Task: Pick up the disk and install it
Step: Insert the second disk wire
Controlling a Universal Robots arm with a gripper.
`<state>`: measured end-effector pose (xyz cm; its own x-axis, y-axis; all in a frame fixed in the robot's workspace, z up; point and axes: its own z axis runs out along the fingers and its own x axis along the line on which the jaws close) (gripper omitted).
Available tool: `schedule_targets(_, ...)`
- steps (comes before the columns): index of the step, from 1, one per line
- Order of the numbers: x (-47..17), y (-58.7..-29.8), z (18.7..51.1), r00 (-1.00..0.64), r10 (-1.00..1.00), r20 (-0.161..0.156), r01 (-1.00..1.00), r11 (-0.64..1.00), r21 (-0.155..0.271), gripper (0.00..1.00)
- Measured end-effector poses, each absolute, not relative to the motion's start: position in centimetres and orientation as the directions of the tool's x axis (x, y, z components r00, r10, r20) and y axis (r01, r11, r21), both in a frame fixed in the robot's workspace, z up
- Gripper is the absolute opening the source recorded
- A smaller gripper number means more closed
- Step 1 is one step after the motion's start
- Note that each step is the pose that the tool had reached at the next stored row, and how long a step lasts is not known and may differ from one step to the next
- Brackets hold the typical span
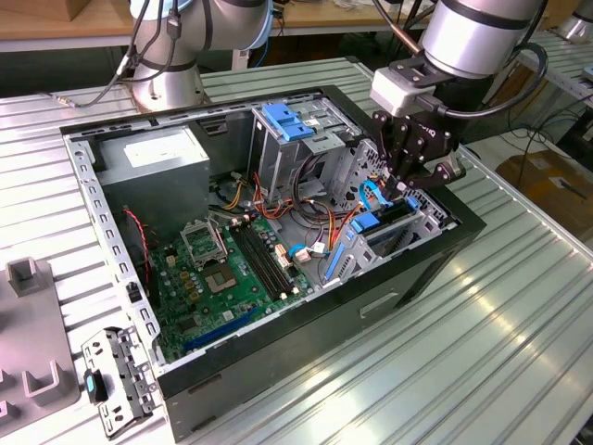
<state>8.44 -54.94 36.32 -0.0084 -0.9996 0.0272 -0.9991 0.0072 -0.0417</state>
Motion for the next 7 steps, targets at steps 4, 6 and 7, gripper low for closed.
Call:
schedule_targets(4, 8.44, -54.94, 36.32, -0.008, -1.000, 0.026, -0.999, 0.007, -0.042, 0.11)
schedule_targets(6, 8.44, -54.94, 36.31, -0.008, -1.000, 0.025, -0.999, 0.007, -0.042, 0.11)
schedule_targets(7, 8.44, -54.94, 36.31, -0.008, -1.000, 0.025, -0.999, 0.007, -0.042, 0.11)
